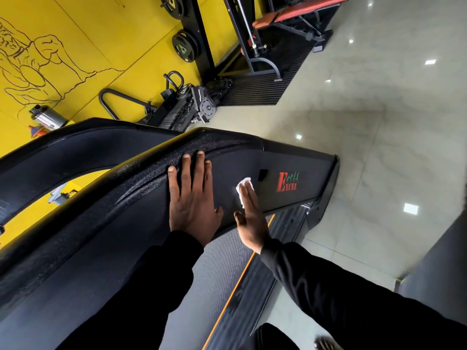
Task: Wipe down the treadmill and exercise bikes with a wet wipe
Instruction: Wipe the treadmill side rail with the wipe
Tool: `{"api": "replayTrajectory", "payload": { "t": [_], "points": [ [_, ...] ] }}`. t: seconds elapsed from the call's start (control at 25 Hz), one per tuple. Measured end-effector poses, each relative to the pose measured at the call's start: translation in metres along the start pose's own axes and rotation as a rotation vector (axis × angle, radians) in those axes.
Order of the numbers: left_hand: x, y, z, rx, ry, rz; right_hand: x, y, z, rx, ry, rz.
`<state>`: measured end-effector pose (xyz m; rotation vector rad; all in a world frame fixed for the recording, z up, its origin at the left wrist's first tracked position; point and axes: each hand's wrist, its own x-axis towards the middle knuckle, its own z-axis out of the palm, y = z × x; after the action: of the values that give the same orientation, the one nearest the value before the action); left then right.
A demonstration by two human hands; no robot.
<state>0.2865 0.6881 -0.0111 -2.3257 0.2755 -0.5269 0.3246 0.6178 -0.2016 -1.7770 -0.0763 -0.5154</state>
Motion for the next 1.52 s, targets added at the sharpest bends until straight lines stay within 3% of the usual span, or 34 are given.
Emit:
{"api": "replayTrajectory", "payload": {
  "t": [0.16,0.28,0.4,0.56,0.68,0.88,1.0,1.16,1.28,1.4,1.52],
  "points": [
    [-0.001,-0.002,0.001,-0.015,0.017,0.012,-0.012,0.007,0.004,0.016,-0.014,0.132],
    [-0.005,-0.005,0.002,-0.022,0.022,0.015,-0.022,0.012,0.008,-0.001,-0.066,0.084],
    [-0.011,-0.01,0.004,-0.009,0.024,0.014,-0.029,0.017,0.014,0.013,-0.07,0.26],
    [-0.014,-0.013,0.005,-0.009,0.035,0.019,-0.04,0.017,0.021,0.014,-0.118,0.218],
    [-0.015,-0.013,0.004,-0.014,0.035,0.025,-0.034,0.011,0.022,0.045,-0.146,0.424],
    [-0.016,-0.016,0.006,-0.038,0.062,0.027,-0.063,-0.025,0.034,-0.006,-0.045,0.072],
    [-0.019,-0.02,0.006,-0.056,0.097,0.025,-0.041,-0.025,0.03,-0.003,0.011,0.265],
    [-0.022,-0.022,0.006,-0.084,0.12,0.011,-0.039,-0.029,0.023,-0.06,-0.006,-0.017],
    [-0.022,-0.021,0.006,-0.115,0.134,-0.014,-0.022,-0.037,0.017,-0.047,0.044,0.028],
    [-0.024,-0.018,0.006,-0.147,0.145,-0.034,-0.013,-0.048,0.014,-0.07,0.053,-0.119],
    [-0.024,-0.019,0.003,-0.179,0.16,-0.044,0.003,-0.053,0.008,-0.033,0.091,-0.014]
  ]
}}
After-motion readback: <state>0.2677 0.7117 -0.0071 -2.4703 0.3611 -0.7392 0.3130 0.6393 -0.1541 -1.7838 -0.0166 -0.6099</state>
